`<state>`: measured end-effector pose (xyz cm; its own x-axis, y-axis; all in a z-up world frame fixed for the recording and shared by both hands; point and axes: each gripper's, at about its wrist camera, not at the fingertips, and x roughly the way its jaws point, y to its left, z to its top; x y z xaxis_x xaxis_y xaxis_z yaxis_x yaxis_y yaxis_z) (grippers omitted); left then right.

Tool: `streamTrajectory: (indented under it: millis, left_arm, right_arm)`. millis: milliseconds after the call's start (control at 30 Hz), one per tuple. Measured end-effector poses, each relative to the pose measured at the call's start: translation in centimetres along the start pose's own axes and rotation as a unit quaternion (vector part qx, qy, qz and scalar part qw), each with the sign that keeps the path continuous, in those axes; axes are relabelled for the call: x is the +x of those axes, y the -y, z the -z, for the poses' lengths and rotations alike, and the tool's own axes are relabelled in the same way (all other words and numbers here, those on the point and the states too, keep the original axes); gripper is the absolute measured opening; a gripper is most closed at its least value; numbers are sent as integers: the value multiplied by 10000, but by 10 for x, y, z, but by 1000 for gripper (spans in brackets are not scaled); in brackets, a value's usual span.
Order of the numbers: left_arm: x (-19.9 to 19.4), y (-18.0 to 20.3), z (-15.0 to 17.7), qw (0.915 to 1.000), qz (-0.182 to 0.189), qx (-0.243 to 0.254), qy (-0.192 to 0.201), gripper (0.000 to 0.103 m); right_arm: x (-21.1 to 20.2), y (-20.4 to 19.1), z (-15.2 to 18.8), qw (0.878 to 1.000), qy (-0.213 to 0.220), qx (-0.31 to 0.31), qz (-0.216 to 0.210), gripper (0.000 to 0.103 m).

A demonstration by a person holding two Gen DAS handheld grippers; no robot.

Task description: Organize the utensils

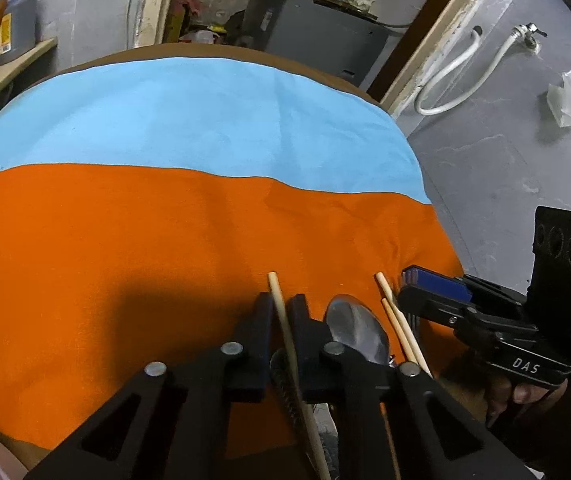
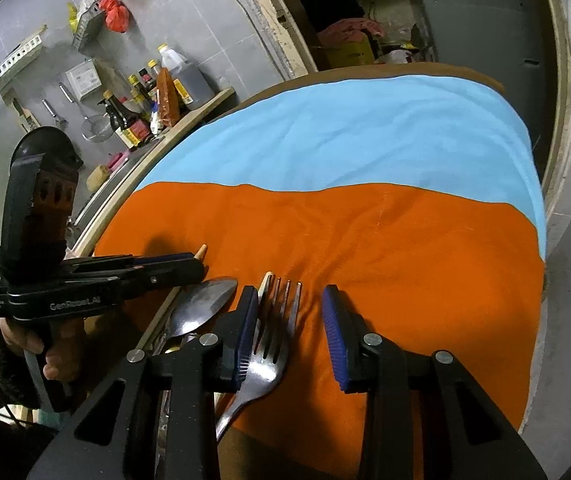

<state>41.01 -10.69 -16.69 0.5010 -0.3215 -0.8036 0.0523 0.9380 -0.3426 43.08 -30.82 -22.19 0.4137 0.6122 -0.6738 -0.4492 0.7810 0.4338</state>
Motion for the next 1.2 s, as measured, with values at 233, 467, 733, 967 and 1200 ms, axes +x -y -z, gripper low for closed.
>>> streamTrajectory:
  millis: [233,467,733,967,1200]
  left_arm:
    - [-9,-4,6,9997,-13,-214,77,5]
    - [-45,-12,13,9977,109,-462,476,5]
    - [-88,-10,18,9943,182,-450,953,5]
    - [-136,-13,24,9867,327,-631,1461,5]
    - [-181,-25,30,9804,404,-723,1787,5]
  right_arm:
    - [4,2,-3,9998,-152,1,-136,19]
    - [-7,-8,-4,9998,-208,-14,-24,7]
    - [-42,-22,6,9993,68,135,346,2]
    - [-99,-66,13,9919,721,-154,1031,2]
    - [-151,-130,14,9703,1459,-468,1874,2]
